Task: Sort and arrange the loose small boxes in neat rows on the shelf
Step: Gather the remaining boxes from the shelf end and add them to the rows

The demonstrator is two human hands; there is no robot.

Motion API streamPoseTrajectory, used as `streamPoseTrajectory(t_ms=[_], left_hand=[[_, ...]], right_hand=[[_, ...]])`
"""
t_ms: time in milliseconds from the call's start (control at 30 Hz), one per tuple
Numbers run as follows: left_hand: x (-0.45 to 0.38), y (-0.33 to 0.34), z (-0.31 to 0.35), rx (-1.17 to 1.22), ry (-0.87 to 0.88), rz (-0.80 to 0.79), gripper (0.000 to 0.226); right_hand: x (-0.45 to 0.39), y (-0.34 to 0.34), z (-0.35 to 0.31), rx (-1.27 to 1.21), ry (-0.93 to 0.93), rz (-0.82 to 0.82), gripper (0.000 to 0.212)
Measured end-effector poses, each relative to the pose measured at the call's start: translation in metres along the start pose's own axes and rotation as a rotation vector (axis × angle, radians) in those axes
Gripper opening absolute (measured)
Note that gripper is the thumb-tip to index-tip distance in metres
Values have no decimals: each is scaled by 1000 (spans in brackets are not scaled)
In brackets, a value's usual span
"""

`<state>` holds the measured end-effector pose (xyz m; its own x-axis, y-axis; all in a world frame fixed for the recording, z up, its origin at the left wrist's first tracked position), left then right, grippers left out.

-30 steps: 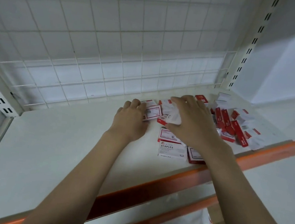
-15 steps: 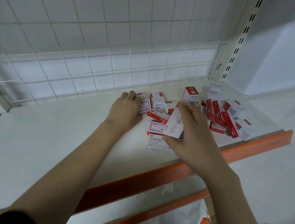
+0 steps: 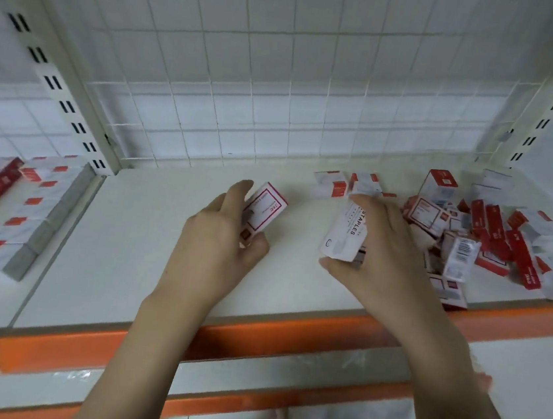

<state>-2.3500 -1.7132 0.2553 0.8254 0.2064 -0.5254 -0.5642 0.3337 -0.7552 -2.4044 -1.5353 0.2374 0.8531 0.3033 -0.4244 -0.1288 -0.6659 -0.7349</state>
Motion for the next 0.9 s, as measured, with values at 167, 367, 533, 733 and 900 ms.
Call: streamPoseTrajectory(t_ms=[167, 367, 533, 733, 900], left_hand=[[36, -34, -27, 52, -84, 36, 76], [49, -63, -68, 21, -124, 100, 64], [59, -92, -113, 207, -207, 154, 58], [68, -126, -177, 478, -259, 44, 54], [78, -153, -218, 637, -262, -88, 67]], right_hand=[[2, 26, -23, -57, -56, -96, 81], [8, 61, -64, -93, -57, -235, 82], [11, 90, -113, -112, -58, -271, 81], [17, 131, -181, -82, -55, -288, 71], [21, 159, -237, -119, -90, -210, 47]])
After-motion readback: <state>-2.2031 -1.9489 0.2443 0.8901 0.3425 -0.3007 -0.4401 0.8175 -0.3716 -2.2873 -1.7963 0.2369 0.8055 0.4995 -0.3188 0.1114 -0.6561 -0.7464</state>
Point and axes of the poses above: each hand's wrist, its own x-axis away from the middle knuckle, its own y-axis out of the palm, z = x × y, the point moved 9 cm from there along -x, towards the middle knuckle, and after that the axes turned 5 degrees about z, right-handed, at the moved point
